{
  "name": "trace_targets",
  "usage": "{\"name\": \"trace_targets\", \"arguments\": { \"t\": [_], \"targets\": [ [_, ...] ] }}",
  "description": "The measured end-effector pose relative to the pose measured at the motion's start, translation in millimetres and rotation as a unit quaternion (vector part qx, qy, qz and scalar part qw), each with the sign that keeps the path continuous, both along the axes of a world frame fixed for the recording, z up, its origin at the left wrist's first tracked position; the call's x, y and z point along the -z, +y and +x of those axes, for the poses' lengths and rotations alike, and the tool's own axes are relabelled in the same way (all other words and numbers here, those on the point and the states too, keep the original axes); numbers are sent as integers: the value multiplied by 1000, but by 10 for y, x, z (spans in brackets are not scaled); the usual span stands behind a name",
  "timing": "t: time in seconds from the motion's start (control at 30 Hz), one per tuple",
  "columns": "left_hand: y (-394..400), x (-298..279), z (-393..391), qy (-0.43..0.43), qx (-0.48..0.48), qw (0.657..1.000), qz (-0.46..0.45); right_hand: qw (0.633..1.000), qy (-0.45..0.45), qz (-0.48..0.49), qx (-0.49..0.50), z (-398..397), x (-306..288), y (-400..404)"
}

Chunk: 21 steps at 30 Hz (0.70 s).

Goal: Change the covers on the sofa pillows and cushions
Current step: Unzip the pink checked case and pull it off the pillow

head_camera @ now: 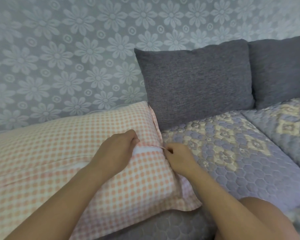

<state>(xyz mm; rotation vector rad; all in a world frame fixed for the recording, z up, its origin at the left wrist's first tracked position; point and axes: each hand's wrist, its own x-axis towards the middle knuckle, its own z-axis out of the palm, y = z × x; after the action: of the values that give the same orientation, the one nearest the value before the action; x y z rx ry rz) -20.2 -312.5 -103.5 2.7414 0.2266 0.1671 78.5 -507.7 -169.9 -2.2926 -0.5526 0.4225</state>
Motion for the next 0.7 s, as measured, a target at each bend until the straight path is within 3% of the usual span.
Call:
{"name": "trace_targets", "arguments": {
  "t": [0.07,0.17,0.27,0.37,0.47,0.53,0.63,0.7],
  "targets": [
    [34,6,-6,-5,-18,1000,8,987,115,89,66,9,-85,-67],
    [-36,13,6,15,-26,997,69,932,285,178,136,16,-152,-148],
    [-312,-7,65,-99,54,983,146,877,412,195,153,-28,-132,-130],
    [-640,61,153,-130,176,958,186,885,395,188,161,-69,-90,-41],
    [-700,206,207,-7,140,960,242,888,332,251,194,-51,-82,-21],
    [-601,178,102,1,99,963,251,895,293,285,180,-48,-142,-33],
    [-487,-113,-273,-58,77,979,177,905,264,326,69,-201,-374,-47],
    [-405,-318,-565,-117,52,988,90,872,307,382,-21,-355,-522,-36]
  ]
}}
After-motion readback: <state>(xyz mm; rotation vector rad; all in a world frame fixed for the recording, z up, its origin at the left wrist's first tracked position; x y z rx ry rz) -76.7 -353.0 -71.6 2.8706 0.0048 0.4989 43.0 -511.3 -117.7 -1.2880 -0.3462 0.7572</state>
